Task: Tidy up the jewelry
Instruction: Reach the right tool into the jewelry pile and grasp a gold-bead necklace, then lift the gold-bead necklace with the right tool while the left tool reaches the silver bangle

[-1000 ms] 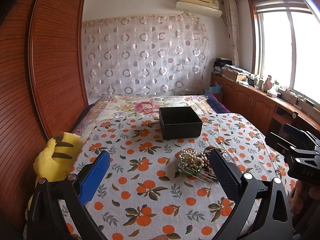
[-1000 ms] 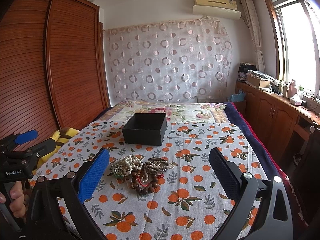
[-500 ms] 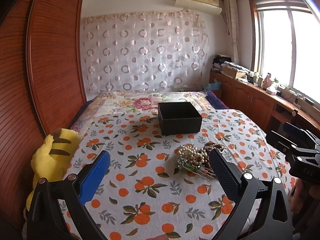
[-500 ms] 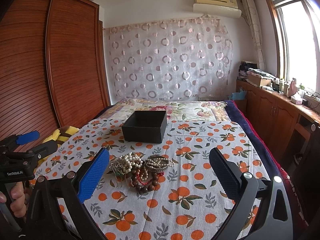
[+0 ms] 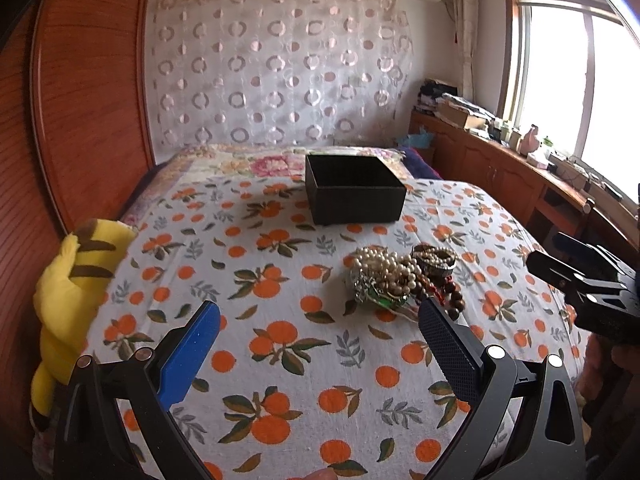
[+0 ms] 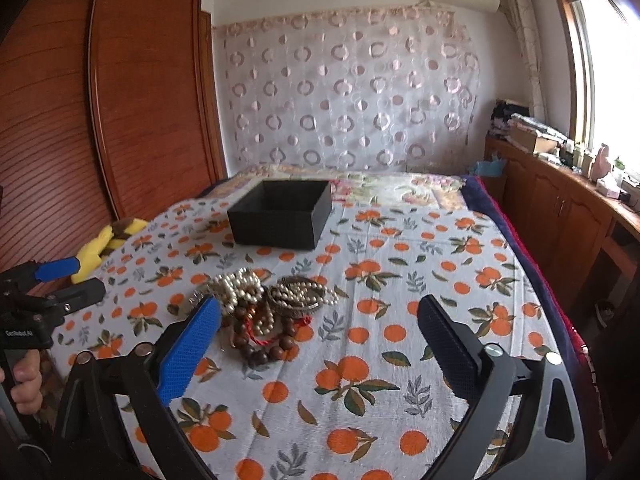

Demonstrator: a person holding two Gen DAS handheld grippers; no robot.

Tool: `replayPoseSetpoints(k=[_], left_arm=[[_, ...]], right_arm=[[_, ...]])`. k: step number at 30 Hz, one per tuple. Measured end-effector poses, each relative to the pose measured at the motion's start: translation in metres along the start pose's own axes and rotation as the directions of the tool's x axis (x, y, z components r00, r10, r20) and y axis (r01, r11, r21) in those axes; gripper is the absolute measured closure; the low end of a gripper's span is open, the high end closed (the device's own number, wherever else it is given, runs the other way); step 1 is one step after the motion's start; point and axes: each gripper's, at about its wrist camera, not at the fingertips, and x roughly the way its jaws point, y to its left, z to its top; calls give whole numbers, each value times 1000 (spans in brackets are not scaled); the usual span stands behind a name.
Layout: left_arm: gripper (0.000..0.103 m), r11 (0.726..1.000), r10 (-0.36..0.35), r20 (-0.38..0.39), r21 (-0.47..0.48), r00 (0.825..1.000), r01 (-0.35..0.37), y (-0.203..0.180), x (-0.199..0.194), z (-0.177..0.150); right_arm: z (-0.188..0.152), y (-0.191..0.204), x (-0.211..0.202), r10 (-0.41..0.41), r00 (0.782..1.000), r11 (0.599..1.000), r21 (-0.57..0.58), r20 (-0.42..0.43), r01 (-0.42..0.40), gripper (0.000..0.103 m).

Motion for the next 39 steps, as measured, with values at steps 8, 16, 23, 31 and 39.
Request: replayPoseSetpoints(k=[8,16,23,31,39], left_arm=[[7,1000,-25,-63,-2,998,25,0,22,-5],[7,999,-46,-121,9,992,48,-2,47,-11],[7,997,-76,-152,12,985,79,-6,63,-7],[7,995,-97,-183,-9,978,97,-5,80,-5],[7,995,-99,-187,0,977,100,-9,80,-7]], right_arm=[[1,-8,41,84,989,995,-36,-121,-89,32],[8,-22,91,128,966,992,15,-225,-128,41],[16,-31,128,180,940,983,100,-289,-157,50],[12,-31,142,244,914,967,159,-325,-201,54],[15,-27,138,226,919,973,124,-324,-195,86]])
